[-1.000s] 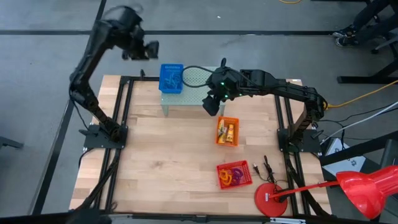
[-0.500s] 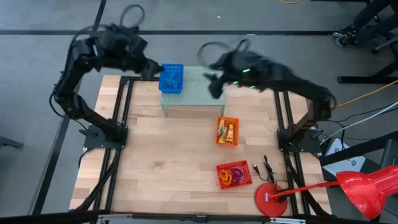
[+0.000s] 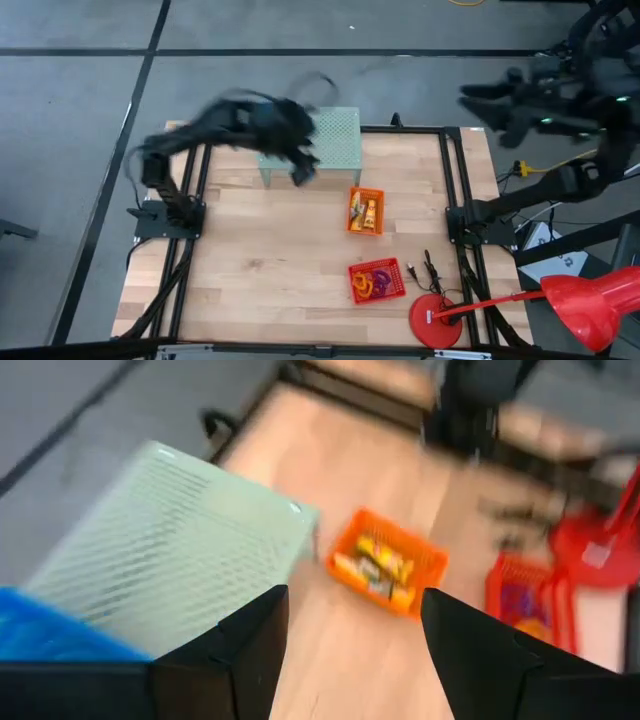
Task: Pick & Place Office Desk Supplies
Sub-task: Put the orange bin with crayon boxes on the shelf
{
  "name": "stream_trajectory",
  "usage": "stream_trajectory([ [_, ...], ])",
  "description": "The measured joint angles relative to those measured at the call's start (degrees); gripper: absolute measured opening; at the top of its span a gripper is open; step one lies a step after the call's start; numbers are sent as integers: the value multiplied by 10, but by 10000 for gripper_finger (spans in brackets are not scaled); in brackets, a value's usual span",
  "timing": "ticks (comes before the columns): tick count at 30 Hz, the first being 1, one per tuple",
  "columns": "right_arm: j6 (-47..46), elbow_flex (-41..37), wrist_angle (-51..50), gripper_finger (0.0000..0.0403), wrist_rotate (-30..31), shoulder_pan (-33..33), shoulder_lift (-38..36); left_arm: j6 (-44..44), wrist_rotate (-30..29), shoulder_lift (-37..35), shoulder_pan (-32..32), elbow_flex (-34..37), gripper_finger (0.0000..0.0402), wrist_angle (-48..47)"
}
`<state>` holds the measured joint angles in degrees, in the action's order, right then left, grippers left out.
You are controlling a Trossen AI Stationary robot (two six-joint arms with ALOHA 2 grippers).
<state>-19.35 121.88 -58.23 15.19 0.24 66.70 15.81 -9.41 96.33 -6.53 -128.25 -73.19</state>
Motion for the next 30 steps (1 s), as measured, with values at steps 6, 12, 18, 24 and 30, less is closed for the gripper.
stream_trajectory([
  [6, -49, -49, -23, 217, 33, 46, -55, 26, 9, 139, 27, 0, 223, 6],
  [12, -10, -68, -3, 217, 49, 50, -62, 105, 105, 265, 27, 1, 223, 99],
  [18, 9, -69, -22, 217, 58, 50, -74, 257, 43, 321, 29, 0, 223, 114],
  [24, 26, -68, -60, 217, 6, 50, -108, 390, -22, 323, 27, 0, 223, 102],
  [30, 63, -68, -61, 217, 1, 50, -148, 488, -56, 333, 36, 0, 223, 117],
])
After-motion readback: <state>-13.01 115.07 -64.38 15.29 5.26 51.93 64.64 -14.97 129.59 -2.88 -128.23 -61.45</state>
